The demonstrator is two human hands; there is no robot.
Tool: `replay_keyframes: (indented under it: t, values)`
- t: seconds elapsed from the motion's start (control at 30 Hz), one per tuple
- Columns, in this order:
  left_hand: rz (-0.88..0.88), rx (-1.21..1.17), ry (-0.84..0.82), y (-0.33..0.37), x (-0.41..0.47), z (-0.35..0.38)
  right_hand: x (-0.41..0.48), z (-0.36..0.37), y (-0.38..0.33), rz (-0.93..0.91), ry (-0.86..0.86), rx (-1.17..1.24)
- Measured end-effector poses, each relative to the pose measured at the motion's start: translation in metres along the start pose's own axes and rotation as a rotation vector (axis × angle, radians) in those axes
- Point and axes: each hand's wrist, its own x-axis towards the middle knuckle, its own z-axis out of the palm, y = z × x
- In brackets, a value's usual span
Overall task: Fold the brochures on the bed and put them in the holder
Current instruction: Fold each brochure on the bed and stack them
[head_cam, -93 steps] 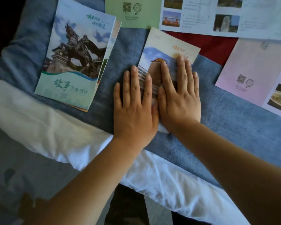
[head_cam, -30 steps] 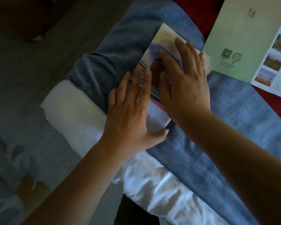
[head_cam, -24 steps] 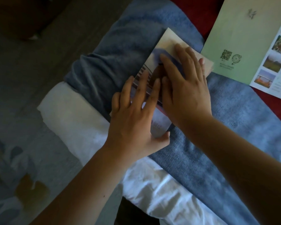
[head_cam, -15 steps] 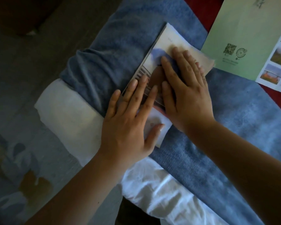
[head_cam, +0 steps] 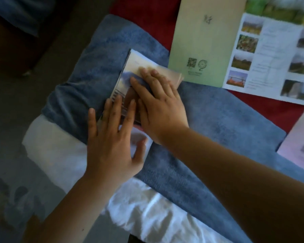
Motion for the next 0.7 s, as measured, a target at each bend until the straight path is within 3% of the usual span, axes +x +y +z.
replay_keyframes:
  t: [0.1,0.23,0.33,0.43,0.53,0.7]
  values:
    - [0.048,0.01,0.067,0.02,0.02,-0.014,-0.005,-0.026,0.014,0.03,0.012,0.111]
    - [0.131,-0.02,0.139,0.074,0.066,-0.028,-0.036,-0.073,0.081,0.204,0.191,-0.012]
    - [0.211,-0.037,0.065,0.13,0.103,-0.029,-0.074,-0.102,0.151,0.451,0.219,-0.144]
    - [0.256,-0.011,-0.07,0.184,0.14,-0.02,-0.117,-0.123,0.215,0.69,0.141,-0.143]
    - [0.282,0.102,-0.17,0.226,0.166,-0.005,-0.159,-0.135,0.261,0.713,0.019,-0.132]
    - [0.29,0.169,-0.207,0.269,0.156,0.011,-0.207,-0.133,0.275,0.705,-0.017,-0.114]
